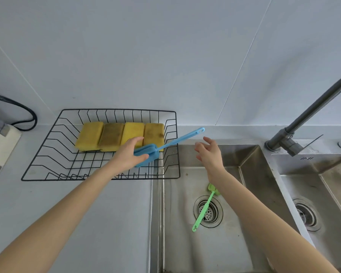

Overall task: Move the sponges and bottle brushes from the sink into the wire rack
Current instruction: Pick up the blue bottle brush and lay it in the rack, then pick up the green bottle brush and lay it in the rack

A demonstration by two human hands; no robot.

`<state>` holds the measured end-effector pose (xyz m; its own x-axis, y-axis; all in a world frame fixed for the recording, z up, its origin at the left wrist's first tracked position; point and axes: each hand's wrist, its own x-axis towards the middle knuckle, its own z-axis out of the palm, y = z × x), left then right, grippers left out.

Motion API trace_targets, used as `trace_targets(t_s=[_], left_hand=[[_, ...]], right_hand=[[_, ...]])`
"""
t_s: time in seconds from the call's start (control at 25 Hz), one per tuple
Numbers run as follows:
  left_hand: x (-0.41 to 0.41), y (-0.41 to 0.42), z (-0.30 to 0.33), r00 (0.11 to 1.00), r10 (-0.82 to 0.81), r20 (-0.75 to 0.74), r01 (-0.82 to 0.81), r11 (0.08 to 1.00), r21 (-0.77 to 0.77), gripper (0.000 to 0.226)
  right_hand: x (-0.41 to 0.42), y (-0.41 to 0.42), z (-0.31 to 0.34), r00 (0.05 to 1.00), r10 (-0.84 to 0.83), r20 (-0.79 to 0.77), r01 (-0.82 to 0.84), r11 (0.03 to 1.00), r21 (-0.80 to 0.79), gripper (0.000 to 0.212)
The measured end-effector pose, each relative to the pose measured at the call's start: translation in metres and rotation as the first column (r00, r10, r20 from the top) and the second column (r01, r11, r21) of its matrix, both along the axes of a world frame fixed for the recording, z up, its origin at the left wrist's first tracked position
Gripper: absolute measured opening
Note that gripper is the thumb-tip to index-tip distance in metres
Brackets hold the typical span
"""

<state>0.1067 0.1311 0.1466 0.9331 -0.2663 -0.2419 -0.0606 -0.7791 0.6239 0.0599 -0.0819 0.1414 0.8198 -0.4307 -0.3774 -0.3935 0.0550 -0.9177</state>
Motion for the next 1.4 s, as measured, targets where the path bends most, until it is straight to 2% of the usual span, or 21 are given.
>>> trace_targets(t_s=[0.2,0.36,0.52,0.72,0.88,1.16,1.4], left_hand=[[-0.024,-0.007,0.025,0.996,-0.057,0.070,0.055,0.998,0.025,0.058],[-0.047,-0.022,0.040,0.986,-0.142,0.085,0.143,0.990,0.002,0.049],[-0.067,-0.043,0.044,0.975,-0.201,0.094,0.204,0.978,-0.029,0.046],[-0.090,-0.075,0.029,0.957,-0.277,0.085,0.280,0.959,-0.032,0.044],[-0.100,-0.103,0.009,0.945,-0.322,0.056,0.324,0.946,-0.018,0.045],[-0.104,-0.137,-0.047,0.939,-0.338,-0.066,0.344,0.928,0.142,0.049],[-0.099,-0.158,-0.094,0.947,-0.282,-0.154,0.314,0.914,0.257,0.046]], right_hand=[[-0.031,-0.009,0.014,0.981,0.196,-0.003,-0.193,0.960,-0.204,0.052],[-0.057,-0.021,0.023,0.943,0.325,-0.076,-0.327,0.852,-0.409,0.058],[-0.079,-0.035,0.029,0.925,0.361,-0.120,-0.367,0.761,-0.535,0.059],[-0.099,-0.058,0.021,0.912,0.378,-0.159,-0.397,0.713,-0.579,0.058],[-0.107,-0.080,0.005,0.882,0.401,-0.248,-0.463,0.634,-0.620,0.058],[-0.104,-0.099,-0.040,0.835,0.423,-0.351,-0.547,0.578,-0.605,0.056],[-0.092,-0.106,-0.088,0.743,0.471,-0.476,-0.669,0.490,-0.559,0.053]])
